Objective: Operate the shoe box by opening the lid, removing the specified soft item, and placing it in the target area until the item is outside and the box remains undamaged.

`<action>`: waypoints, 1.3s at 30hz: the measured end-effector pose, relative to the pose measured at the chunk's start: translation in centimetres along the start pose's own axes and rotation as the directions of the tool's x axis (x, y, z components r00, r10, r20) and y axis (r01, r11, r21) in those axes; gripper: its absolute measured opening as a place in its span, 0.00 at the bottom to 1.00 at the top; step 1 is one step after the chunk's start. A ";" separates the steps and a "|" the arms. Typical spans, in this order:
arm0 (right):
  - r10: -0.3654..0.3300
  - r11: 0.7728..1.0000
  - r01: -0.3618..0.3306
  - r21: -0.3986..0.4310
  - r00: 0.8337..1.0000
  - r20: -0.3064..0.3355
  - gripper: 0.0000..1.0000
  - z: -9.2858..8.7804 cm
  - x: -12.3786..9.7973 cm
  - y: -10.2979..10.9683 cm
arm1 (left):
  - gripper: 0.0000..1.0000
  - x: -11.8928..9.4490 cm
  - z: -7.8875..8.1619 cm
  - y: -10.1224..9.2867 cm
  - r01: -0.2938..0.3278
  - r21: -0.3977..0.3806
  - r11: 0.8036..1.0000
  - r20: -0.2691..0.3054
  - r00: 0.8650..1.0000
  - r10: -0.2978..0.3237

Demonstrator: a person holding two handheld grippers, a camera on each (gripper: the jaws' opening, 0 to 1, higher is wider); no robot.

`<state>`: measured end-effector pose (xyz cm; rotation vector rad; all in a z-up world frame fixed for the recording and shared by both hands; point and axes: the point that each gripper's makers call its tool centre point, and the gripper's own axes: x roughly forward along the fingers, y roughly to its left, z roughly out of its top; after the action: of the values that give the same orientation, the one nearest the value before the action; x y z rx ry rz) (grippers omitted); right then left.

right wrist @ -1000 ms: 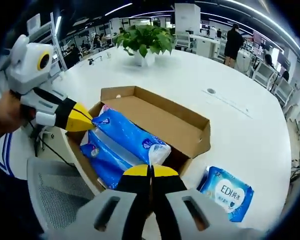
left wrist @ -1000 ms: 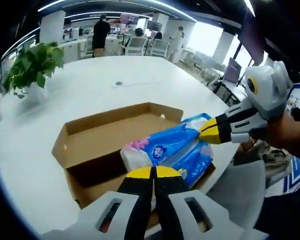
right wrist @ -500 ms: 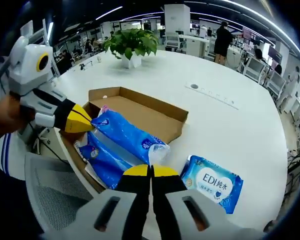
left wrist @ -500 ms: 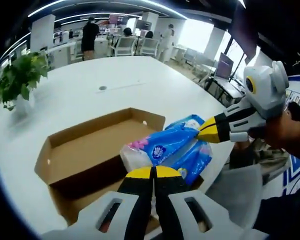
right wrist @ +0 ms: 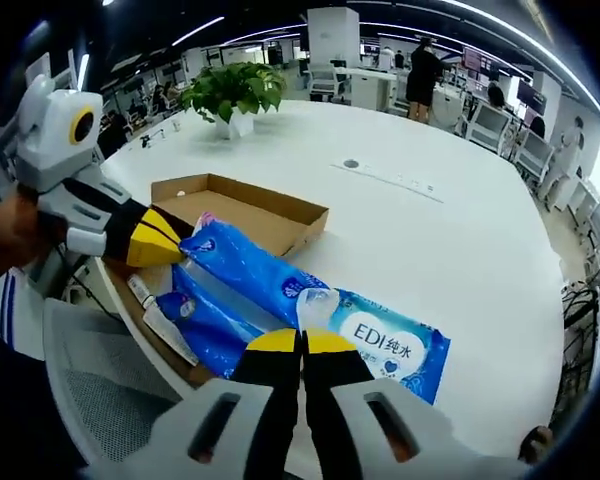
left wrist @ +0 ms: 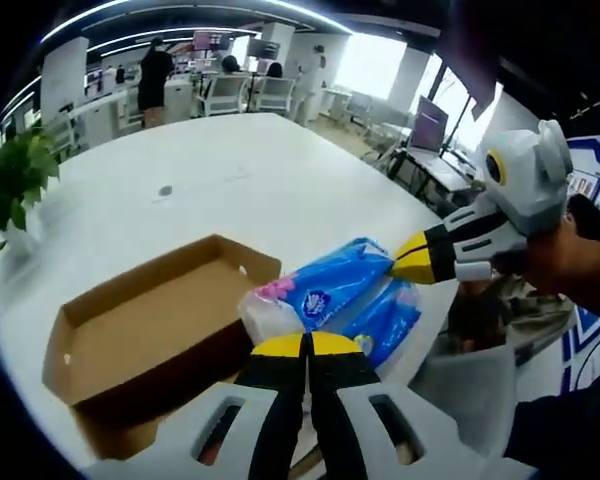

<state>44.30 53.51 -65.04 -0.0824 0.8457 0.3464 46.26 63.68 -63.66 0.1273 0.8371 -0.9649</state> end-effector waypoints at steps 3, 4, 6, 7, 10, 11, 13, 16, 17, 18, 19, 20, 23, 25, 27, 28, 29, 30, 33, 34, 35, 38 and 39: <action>-0.009 1.000 0.009 0.011 1.000 -0.002 0.00 -0.5 -0.3 -1.0 | 0.00 0.8 0.2 -0.8 0.012 0.010 1.000 -0.009 1.000 -0.012; -0.012 1.000 0.012 0.011 1.000 -0.002 0.00 -0.6 -0.5 -1.3 | 0.00 1.1 0.4 -1.1 0.019 0.014 1.000 -0.012 1.000 -0.018; -0.018 1.000 0.018 0.023 1.000 -0.003 0.00 -0.9 -0.7 -2.0 | 0.00 1.7 0.6 -1.7 0.027 0.020 0.999 -0.017 1.000 -0.026; -0.021 0.999 0.021 0.025 1.000 -0.003 0.00 -1.1 -0.8 -2.3 | 0.00 1.9 0.7 -1.9 0.030 0.021 0.999 -0.019 0.999 -0.029; -0.029 0.999 0.029 0.037 1.000 -0.005 0.00 -1.6 -1.2 -3.2 | 0.00 2.8 1.0 -2.6 0.040 0.030 0.999 -0.026 0.999 -0.039; -0.032 0.999 0.033 0.039 0.999 -0.005 0.00 -1.8 -1.4 -3.6 | 0.00 3.1 1.1 -2.9 0.045 0.031 0.999 -0.030 0.999 -0.044; -0.038 0.998 0.039 0.048 0.999 -0.008 0.00 -2.2 -1.6 -4.4 | 0.00 3.7 1.3 -3.6 0.052 0.037 0.998 -0.033 0.998 -0.051; -0.048 0.997 0.049 0.058 0.999 -0.010 0.00 -2.8 -2.0 -5.5 | 0.00 4.7 1.5 -4.6 0.065 0.046 0.997 -0.041 0.997 -0.063; -0.050 0.997 0.050 0.062 0.999 -0.010 0.00 -3.1 -2.2 -6.0 | 0.00 5.0 1.6 -4.9 0.069 0.050 0.996 -0.046 0.997 -0.066; -0.055 0.997 0.055 0.062 0.998 -0.011 0.00 -3.2 -2.3 -6.3 | 0.00 5.3 1.7 -5.2 0.075 0.050 0.996 -0.049 0.996 -0.073; -0.056 0.996 0.057 0.063 0.998 -0.013 0.00 -3.4 -2.3 -6.6 | 0.00 5.5 1.8 -5.4 0.077 0.051 0.996 -0.049 0.996 -0.074; -0.060 0.996 0.061 0.071 0.998 -0.011 0.00 -3.6 -2.5 -7.1 | 0.00 5.9 1.9 -5.8 0.080 0.056 0.995 -0.052 0.996 -0.077; -0.069 0.995 0.070 0.077 0.998 -0.012 0.00 -4.1 -2.8 -8.1 | 0.00 6.8 2.0 -6.5 0.089 0.066 0.994 -0.059 0.995 -0.085; -0.076 0.993 0.077 0.085 0.997 -0.012 0.00 -4.5 -3.0 -8.9 | 0.00 7.6 2.2 -7.1 0.098 0.069 0.993 -0.066 0.993 -0.093; -0.080 0.992 0.081 0.094 0.997 -0.014 0.00 -5.0 -3.2 -9.7 | 0.00 8.4 2.4 -7.6 0.103 0.076 0.992 -0.071 0.993 -0.097; -0.081 0.992 0.083 0.096 0.997 -0.018 0.00 -5.2 -3.2 -10.1 | 0.00 8.6 2.5 -7.8 0.105 0.079 0.991 -0.073 0.992 -0.099; -0.082 0.992 0.083 0.099 0.996 -0.019 0.00 -5.4 -3.3 -10.4 | 0.00 9.1 2.6 -8.1 0.108 0.080 0.991 -0.078 0.992 -0.101; -0.083 0.991 0.084 0.103 0.996 -0.018 0.00 -5.6 -3.4 -10.9 | 0.00 9.3 2.7 -8.3 0.108 0.080 0.991 -0.081 0.991 -0.102; -0.083 0.990 0.084 0.110 0.996 -0.019 0.00 -6.0 -3.5 -11.9 | 0.00 10.4 3.0 -8.9 0.111 0.081 0.990 -0.087 0.991 -0.104; -0.083 0.991 0.085 0.107 0.996 -0.022 0.00 -6.2 -3.5 -12.3 | 0.00 10.6 3.1 -9.1 0.112 0.083 0.990 -0.087 0.991 -0.105; -0.082 0.990 0.084 0.109 0.996 -0.022 0.00 -6.3 -3.5 -12.6 | 0.00 11.0 3.2 -9.3 0.114 0.085 0.990 -0.092 0.990 -0.106; -0.085 0.991 0.087 0.106 0.996 -0.020 0.00 -6.5 -3.7 -13.7 | 0.00 11.8 3.6 -9.9 0.116 0.084 0.990 -0.095 0.990 -0.108; -0.085 0.990 0.087 0.107 0.996 -0.017 0.00 -6.5 -3.8 -14.0 | 0.00 12.0 3.7 -10.1 0.117 0.082 0.990 -0.097 0.989 -0.109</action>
<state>41.98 37.97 -67.44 -0.0209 0.8693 0.2192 44.08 47.97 -66.70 0.2032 0.8947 -1.1094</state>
